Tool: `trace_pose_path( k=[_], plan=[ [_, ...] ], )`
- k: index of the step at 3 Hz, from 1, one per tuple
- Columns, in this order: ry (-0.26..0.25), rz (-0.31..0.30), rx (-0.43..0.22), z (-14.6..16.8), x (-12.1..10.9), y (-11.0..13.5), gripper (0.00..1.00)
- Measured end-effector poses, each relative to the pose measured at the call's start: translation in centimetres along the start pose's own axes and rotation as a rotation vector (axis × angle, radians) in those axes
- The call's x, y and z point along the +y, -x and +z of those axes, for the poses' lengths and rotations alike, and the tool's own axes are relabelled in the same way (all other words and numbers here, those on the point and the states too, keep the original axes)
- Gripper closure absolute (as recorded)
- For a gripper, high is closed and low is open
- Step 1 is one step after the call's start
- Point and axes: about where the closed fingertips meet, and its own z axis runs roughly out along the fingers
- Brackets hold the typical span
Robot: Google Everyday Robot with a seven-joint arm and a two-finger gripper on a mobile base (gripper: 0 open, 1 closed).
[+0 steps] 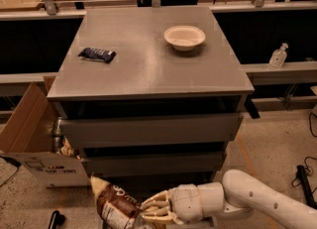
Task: Place brown chip bag into bottom drawer
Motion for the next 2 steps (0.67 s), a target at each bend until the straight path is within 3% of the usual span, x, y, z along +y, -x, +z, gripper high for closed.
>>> trace_pose_path(
  k=[2],
  plan=[
    [0.03, -0.024, 0.078, 1.7, -0.3, -3.5, 1.0]
  ],
)
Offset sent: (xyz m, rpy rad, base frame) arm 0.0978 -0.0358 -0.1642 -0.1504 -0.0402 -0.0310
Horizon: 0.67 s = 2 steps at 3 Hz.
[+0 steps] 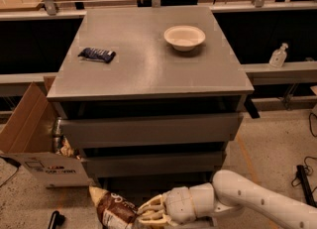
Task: Place brown chip bag into bottom drawer
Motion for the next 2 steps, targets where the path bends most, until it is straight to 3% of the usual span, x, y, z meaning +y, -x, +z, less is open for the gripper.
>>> trace_pose_path(
  k=[2],
  plan=[
    [0.058, -0.002, 0.076, -2.0, -5.7, -15.3, 1.0]
  ],
)
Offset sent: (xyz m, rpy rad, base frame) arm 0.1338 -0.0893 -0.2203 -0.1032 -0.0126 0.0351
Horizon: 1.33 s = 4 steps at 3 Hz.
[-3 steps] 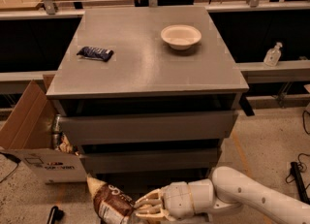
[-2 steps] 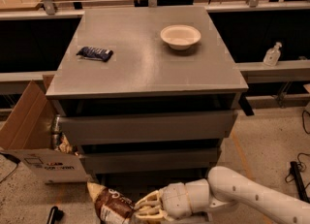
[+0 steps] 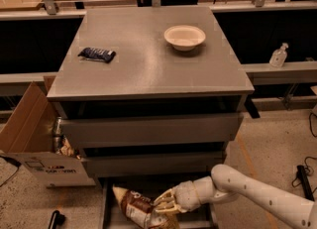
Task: Place brown chip bag into bottom drawer
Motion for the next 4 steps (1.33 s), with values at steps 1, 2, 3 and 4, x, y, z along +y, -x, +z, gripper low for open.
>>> trace_pose_path(
  k=[1, 2, 3, 4],
  plan=[
    [-0.06, -0.006, -0.013, -1.9, -2.9, -6.2, 1.0],
    [-0.113, 0.013, -0.022, -2.5, -3.5, -9.9, 1.0],
    [-0.143, 0.032, -0.021, -2.0, -3.9, -12.9, 0.82],
    [-0.175, 0.056, -0.027, -0.6, -4.3, -15.8, 0.51]
  ],
)
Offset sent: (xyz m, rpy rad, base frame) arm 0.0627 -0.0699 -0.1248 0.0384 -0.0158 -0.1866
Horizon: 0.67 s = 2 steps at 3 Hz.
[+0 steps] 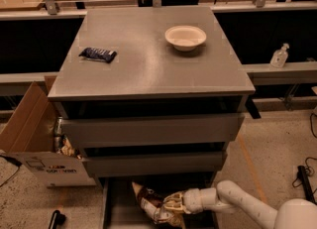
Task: Place brown chip bag into bottom drawer
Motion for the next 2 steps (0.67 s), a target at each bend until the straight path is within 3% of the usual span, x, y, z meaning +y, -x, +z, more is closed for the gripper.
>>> trace_pose_path(
  k=[1, 2],
  plan=[
    [-0.022, 0.013, -0.01, 0.54, -0.23, -1.34, 0.28],
    [-0.078, 0.042, -0.087, 0.24, -0.06, -1.85, 0.05]
  ],
)
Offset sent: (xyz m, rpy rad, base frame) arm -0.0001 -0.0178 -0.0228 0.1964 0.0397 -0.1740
